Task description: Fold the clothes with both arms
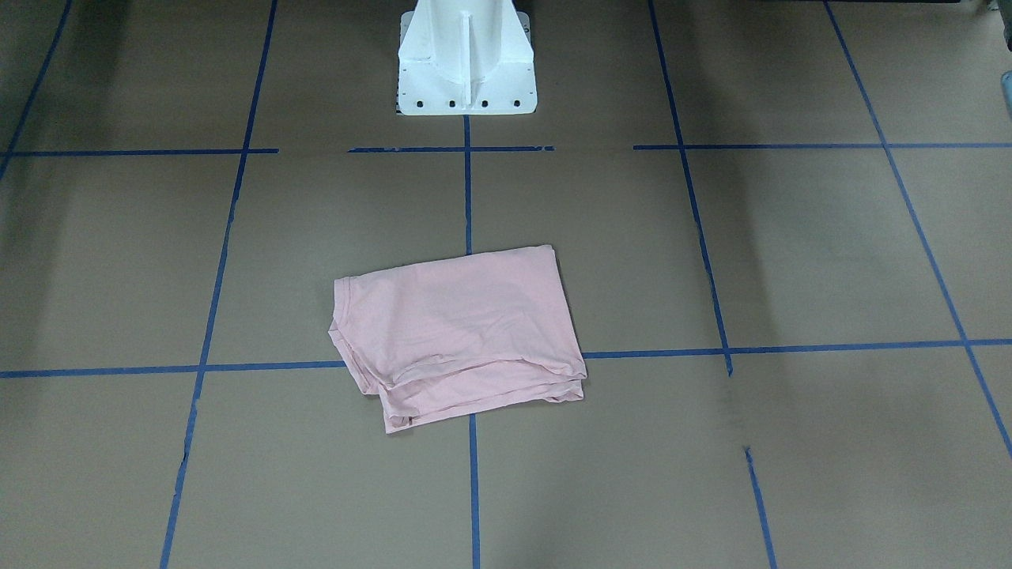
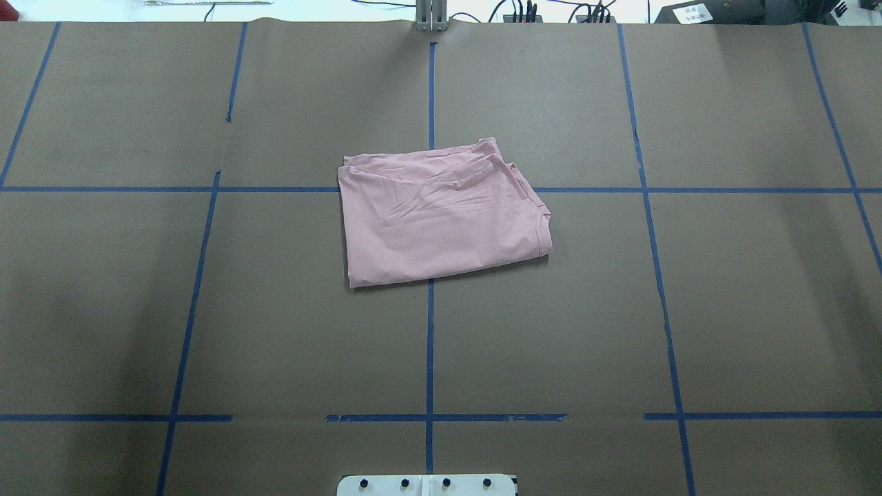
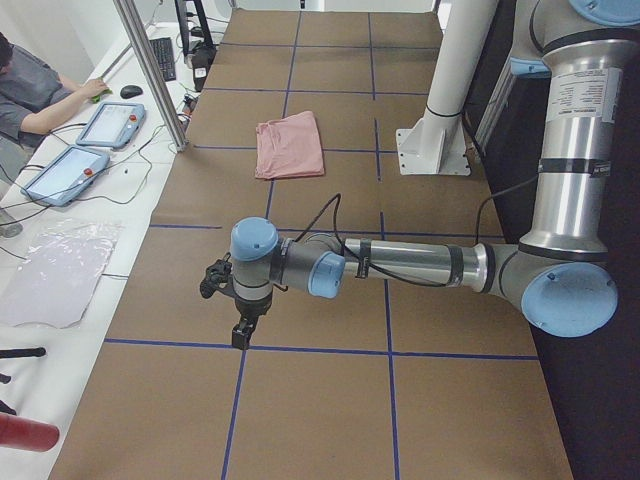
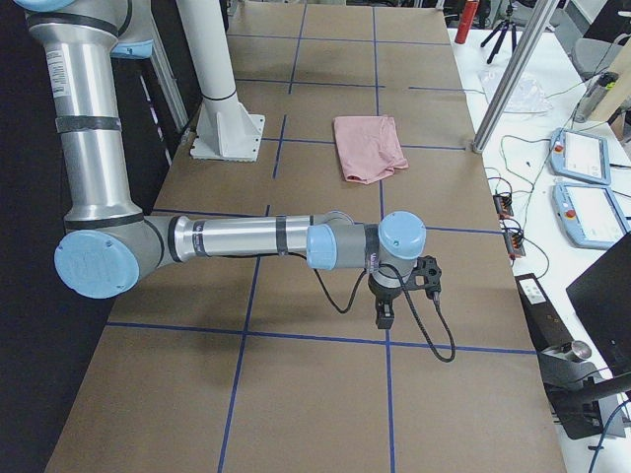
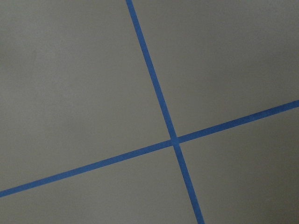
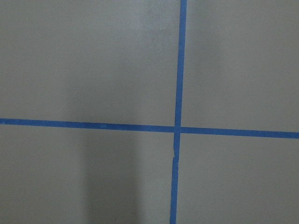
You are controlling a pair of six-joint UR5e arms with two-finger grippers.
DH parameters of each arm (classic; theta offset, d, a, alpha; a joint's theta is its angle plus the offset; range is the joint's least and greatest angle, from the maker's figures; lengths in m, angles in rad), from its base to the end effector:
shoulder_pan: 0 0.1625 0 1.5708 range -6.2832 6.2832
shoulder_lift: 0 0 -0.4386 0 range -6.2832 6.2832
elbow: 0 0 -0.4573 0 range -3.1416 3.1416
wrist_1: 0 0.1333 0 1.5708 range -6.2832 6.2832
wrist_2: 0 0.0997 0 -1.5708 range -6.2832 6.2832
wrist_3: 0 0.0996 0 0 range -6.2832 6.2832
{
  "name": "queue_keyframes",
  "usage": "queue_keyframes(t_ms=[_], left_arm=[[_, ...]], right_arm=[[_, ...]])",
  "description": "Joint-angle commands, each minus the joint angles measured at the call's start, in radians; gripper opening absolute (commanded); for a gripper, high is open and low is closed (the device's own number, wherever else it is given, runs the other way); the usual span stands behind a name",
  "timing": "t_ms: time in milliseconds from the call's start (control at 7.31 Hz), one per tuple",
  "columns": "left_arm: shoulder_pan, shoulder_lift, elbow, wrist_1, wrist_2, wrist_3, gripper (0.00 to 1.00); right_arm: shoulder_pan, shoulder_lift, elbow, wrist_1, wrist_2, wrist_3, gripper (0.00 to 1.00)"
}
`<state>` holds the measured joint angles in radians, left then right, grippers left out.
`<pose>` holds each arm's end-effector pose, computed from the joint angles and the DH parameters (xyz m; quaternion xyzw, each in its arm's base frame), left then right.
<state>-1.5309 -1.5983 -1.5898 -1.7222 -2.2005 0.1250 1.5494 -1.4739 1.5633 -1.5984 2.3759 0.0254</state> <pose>-0.0514 -0.5850 0.6390 0.1070 0.3039 0.1084 0.9405 0.0486 -0.6029 0.6210 0.0193 -0.3921 -0.0103 0.9196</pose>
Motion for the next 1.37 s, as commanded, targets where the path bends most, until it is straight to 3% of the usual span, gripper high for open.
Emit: queue_keyframes(t_ms=[0, 273, 684, 1094, 1230], left_arm=[[-0.046, 0.001, 0.008, 0.093, -0.036, 0.157, 1.00], [-0.046, 0.004, 0.025, 0.087, -0.099, 0.153, 1.00], [-0.046, 0.004, 0.047, 0.085, -0.099, 0.153, 1.00], [-0.044, 0.003, 0.047, 0.087, -0.094, 0.146, 1.00], [-0.044, 0.000, 0.047, 0.087, -0.093, 0.066, 1.00]], right_arm=[[0.001, -0.003, 0.001, 0.000, 0.000, -0.001, 1.00], [0.001, -0.011, 0.000, -0.002, 0.002, -0.001, 1.00], [0.001, -0.061, -0.008, 0.000, -0.003, -0.007, 1.00], [0.006, -0.117, -0.015, 0.072, -0.004, 0.001, 1.00], [0.009, -0.121, -0.014, 0.072, -0.003, 0.002, 1.00]])
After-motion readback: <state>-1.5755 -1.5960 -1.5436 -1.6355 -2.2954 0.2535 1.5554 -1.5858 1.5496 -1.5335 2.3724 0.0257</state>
